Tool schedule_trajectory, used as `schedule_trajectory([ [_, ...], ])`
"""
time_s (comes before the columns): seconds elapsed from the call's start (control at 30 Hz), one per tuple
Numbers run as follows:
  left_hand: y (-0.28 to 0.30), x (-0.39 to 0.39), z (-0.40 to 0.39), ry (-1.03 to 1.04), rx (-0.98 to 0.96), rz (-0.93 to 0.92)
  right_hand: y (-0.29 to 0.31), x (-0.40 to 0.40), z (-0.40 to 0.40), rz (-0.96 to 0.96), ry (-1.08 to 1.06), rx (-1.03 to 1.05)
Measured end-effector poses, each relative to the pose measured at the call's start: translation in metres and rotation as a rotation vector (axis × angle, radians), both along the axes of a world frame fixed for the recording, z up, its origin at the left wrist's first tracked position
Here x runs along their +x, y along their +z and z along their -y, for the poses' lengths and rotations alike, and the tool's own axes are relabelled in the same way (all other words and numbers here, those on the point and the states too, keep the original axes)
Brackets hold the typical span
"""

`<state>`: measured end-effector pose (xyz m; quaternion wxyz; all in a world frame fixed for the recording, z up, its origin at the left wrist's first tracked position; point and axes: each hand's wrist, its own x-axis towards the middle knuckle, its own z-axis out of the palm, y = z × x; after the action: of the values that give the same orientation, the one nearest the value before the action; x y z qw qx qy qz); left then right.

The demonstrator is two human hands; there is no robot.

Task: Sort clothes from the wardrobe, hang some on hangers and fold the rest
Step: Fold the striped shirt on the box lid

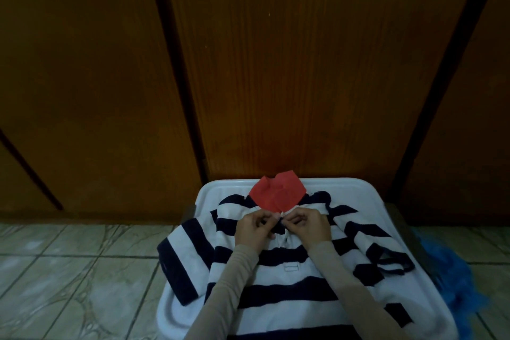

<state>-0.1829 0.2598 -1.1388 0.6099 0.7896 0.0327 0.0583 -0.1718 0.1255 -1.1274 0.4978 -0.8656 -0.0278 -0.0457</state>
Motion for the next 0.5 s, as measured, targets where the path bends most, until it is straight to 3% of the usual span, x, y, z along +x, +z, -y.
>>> schedule_trajectory([
  [0.3, 0.003, 0.001, 0.002, 0.057, 0.094, 0.008, 0.002, -0.004, -0.004, 0.020, 0.001, -0.095],
  [0.5, 0.001, 0.001, 0.002, 0.069, 0.042, -0.014, 0.013, -0.004, -0.003, -0.057, 0.041, -0.156],
])
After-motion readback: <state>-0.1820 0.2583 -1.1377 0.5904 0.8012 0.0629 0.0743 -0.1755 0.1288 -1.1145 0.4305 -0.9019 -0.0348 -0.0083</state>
